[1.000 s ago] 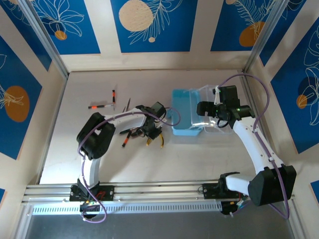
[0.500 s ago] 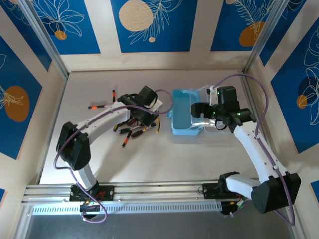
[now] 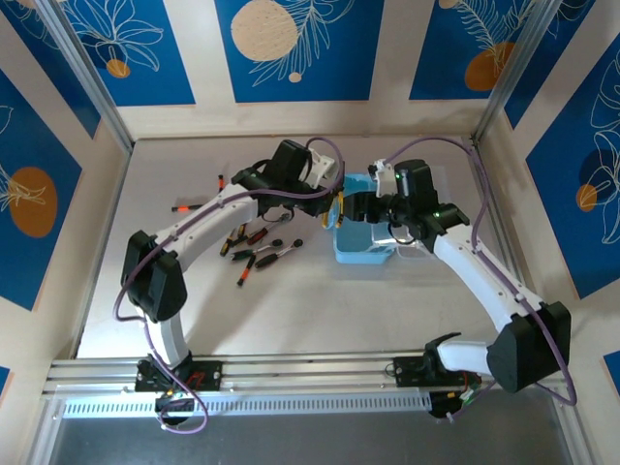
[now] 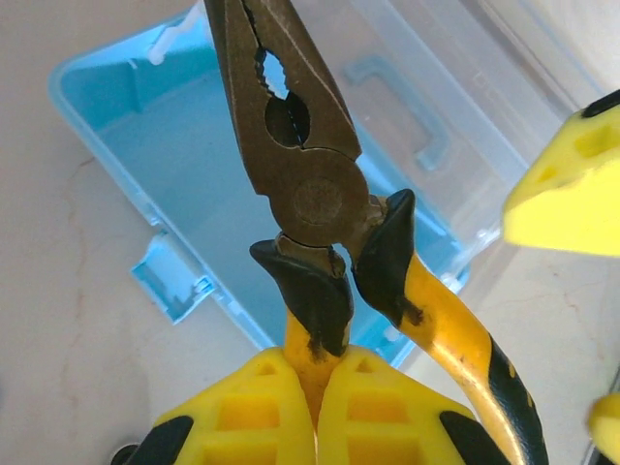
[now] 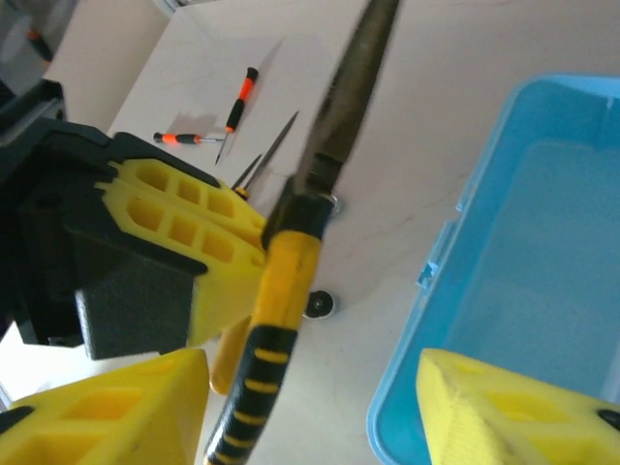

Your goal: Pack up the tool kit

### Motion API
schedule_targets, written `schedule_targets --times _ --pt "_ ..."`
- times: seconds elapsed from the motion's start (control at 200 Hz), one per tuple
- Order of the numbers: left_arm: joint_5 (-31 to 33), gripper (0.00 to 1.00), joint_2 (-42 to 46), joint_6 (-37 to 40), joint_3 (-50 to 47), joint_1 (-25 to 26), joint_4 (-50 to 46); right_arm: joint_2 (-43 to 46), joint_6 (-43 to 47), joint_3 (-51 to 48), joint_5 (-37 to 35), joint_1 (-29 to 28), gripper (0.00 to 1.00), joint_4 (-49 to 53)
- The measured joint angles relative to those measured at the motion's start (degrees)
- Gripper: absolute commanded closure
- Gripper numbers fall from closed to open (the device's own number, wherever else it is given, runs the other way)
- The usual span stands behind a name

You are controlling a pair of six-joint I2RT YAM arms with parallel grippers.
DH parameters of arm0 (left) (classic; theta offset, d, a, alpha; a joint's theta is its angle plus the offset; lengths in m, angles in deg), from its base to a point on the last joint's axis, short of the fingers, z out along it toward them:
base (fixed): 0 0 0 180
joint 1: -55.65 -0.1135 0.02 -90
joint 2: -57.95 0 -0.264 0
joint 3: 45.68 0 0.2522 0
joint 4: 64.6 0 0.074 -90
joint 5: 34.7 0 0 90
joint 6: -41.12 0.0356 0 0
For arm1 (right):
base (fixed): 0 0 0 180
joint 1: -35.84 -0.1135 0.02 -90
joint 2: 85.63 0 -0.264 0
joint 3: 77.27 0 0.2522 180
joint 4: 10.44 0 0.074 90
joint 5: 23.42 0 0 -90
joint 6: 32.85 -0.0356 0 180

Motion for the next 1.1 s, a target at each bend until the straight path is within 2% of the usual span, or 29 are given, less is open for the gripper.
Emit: schedule_targets --times 0.095,0.305,0.42,0.49,0.59,0.735,0.815,0.905,1.1 --pt "-1.68 1.00 -0.61 -1.64 0.00 0.00 1.36 -0.81 -1.49 0.00 0.68 -0.02 0.65 -1.53" --pt "-3.82 1.00 -0.81 -4.07 -0.09 0.00 3.76 -2.89 -3.26 0.02 1.40 -0.50 0.78 -4.24" --pt "-4.44 1.00 -0.81 -5.25 -0.59 -0.26 4.37 -3.19 -4.68 0.02 1.05 -0.48 0.97 -4.79" --pt "-4.72 1.00 -0.81 -5.66 -0.98 -0.46 4.74 -3.19 -5.07 0.02 0.63 -0.48 1.00 -4.79" --pt "-4.90 0.81 -0.81 -6.01 -1.64 -0.48 5.53 -3.19 -5.01 0.02 0.28 -0.48 1.00 -4.44" --pt "-5.49 0.40 -0.72 -6.32 -3.50 -1.46 6.78 -2.78 -3.85 0.02 0.22 0.28 1.00 -2.45" --pt "-5.97 0.24 -0.24 -6.25 -4.83 -2.40 6.97 -1.99 -2.78 0.02 0.26 1.64 1.00 -0.61" --pt "-5.88 0.14 1.84 -5.84 -7.19 -4.07 6.93 -0.70 -1.42 0.02 0.33 3.63 1.00 1.53" --pt "-2.10 0.01 9.07 -4.04 -12.83 -10.51 5.11 0.33 2.58 1.77 0.70 6.97 1.00 8.46"
